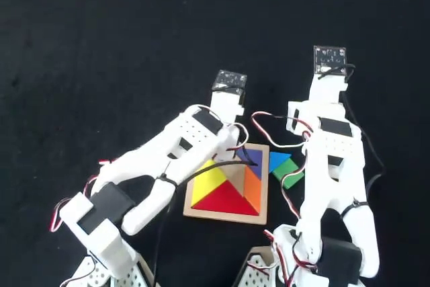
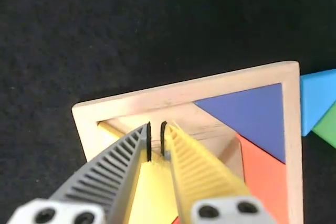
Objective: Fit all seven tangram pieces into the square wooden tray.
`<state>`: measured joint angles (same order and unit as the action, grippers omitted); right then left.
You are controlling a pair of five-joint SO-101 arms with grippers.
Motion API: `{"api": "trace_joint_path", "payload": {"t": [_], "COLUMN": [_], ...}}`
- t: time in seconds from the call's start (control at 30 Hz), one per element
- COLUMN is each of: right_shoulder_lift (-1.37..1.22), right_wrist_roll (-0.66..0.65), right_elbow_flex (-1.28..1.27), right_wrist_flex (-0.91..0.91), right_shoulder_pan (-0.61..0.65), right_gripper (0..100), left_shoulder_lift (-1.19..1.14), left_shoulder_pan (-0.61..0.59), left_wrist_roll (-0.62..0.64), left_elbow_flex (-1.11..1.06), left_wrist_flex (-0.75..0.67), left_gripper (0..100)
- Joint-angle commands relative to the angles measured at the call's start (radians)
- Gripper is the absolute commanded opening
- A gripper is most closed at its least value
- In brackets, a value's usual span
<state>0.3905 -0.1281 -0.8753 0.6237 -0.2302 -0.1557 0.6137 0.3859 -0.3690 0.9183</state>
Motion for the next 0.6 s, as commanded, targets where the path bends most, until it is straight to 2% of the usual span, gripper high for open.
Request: {"api": "trace_joint_path", "payload": {"t": [0.0,0.13,0.27,0.57], "right_shoulder_lift": [-0.012,-0.012,-0.012,-0.012], "right_wrist_roll": [0.003,0.003,0.003,-0.005], "right_elbow_flex": [0.041,0.041,0.041,0.031], "right_wrist_flex": [-0.011,-0.011,-0.011,-0.017], "right_shoulder_pan": [0.011,0.011,0.011,0.012], "right_gripper": [1.1,1.1,1.1,1.1], "left_shoulder_lift": [-0.029,-0.118,-0.117,-0.118], "left_shoulder_pan": [-0.03,-0.067,-0.067,-0.16], "left_wrist_roll": [0.017,0.017,0.012,0.02], "left_elbow_flex": [0.051,0.061,0.116,0.13], "left_wrist_flex": [-0.044,-0.068,0.002,0.0], "left_gripper": [7,7,7,7]}}
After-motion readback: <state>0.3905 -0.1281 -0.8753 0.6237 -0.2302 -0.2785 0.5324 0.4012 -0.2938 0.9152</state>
